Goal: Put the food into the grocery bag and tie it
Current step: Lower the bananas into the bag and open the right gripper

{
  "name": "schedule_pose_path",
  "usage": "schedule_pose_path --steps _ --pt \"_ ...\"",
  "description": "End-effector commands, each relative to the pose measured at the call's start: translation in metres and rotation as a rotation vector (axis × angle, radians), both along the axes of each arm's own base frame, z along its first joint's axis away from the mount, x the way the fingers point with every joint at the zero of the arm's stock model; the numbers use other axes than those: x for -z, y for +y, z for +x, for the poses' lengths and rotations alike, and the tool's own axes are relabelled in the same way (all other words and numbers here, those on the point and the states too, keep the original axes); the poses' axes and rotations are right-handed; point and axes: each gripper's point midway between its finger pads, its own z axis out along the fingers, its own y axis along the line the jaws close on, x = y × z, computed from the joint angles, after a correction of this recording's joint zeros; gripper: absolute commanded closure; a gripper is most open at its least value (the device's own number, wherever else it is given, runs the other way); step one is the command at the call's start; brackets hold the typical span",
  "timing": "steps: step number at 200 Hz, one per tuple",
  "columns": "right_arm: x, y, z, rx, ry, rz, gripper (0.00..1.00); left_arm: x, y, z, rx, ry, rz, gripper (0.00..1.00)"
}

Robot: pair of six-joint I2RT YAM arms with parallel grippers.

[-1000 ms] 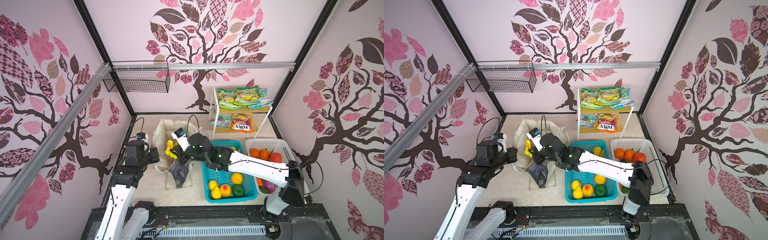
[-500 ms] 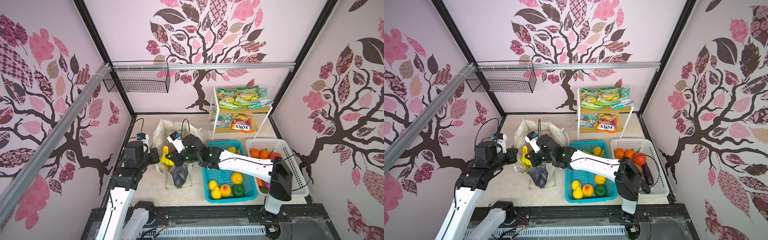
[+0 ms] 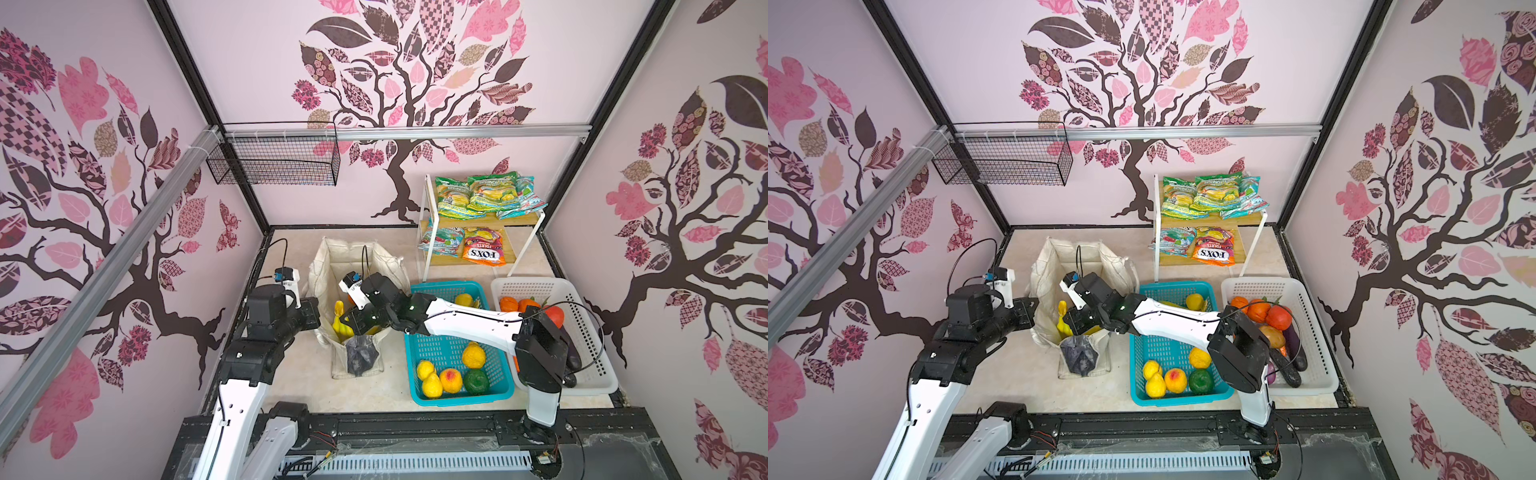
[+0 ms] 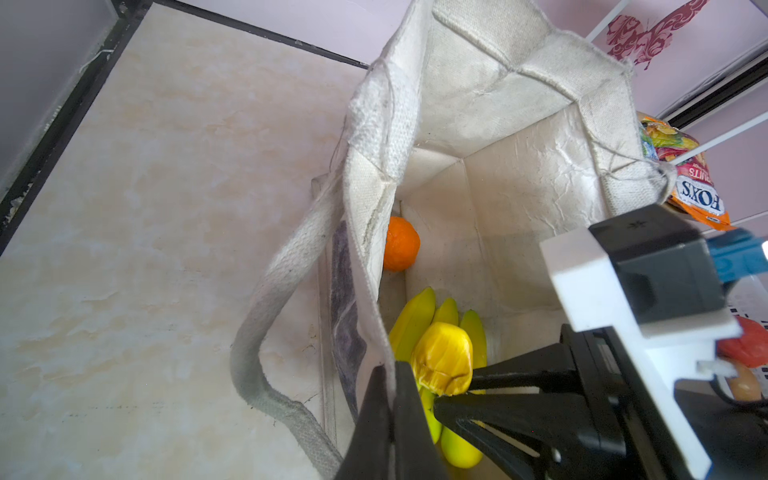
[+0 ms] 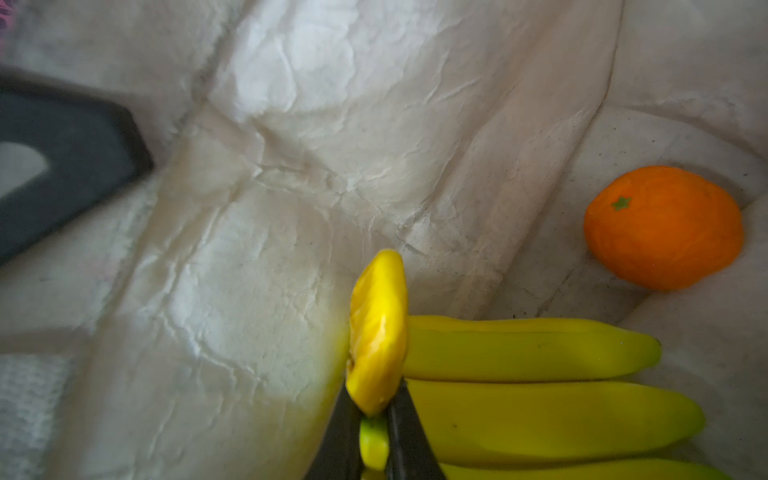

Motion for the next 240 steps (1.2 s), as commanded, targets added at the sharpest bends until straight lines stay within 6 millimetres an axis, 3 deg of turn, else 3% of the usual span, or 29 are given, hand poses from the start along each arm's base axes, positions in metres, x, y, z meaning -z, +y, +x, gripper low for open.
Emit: schedule_pose_path --steps 1,42,144,168,200,209,221,240 --pt "-0.006 -0.006 0.000 -0.011 -0.021 -0.035 0.94 -0.001 -0.003 0.003 0.014 -0.025 -0.005 1.00" --pt "0.043 -0.009 0.002 0.003 0.023 -0.140 0.94 -0.003 -0.005 0.002 0.025 -0.032 -0.014 1.00" --pt "0.121 -0.017 0.019 0.059 0.047 -0.271 0.92 0.000 -0.001 0.002 0.006 -0.022 0.000 1.00" --pt "0.126 -0.020 0.025 0.084 0.035 -0.294 0.83 -0.001 -0.001 0.003 0.007 -0.026 -0.002 1.00" --pt "0.115 -0.019 0.029 0.090 0.014 -0.298 0.72 0.000 0.000 0.002 0.001 -0.021 0.003 1.00" --pt "0.109 -0.019 0.029 0.091 0.015 -0.292 0.64 0.000 0.000 0.003 -0.002 -0.019 0.005 1.00" --pt "0.097 -0.019 0.028 0.097 0.015 -0.268 0.42 0.001 0.002 0.003 -0.007 -0.017 0.009 1.00" --pt "0.076 -0.020 0.025 0.102 0.001 -0.218 0.30 0.001 0.002 0.003 -0.011 -0.013 0.011 1.00"
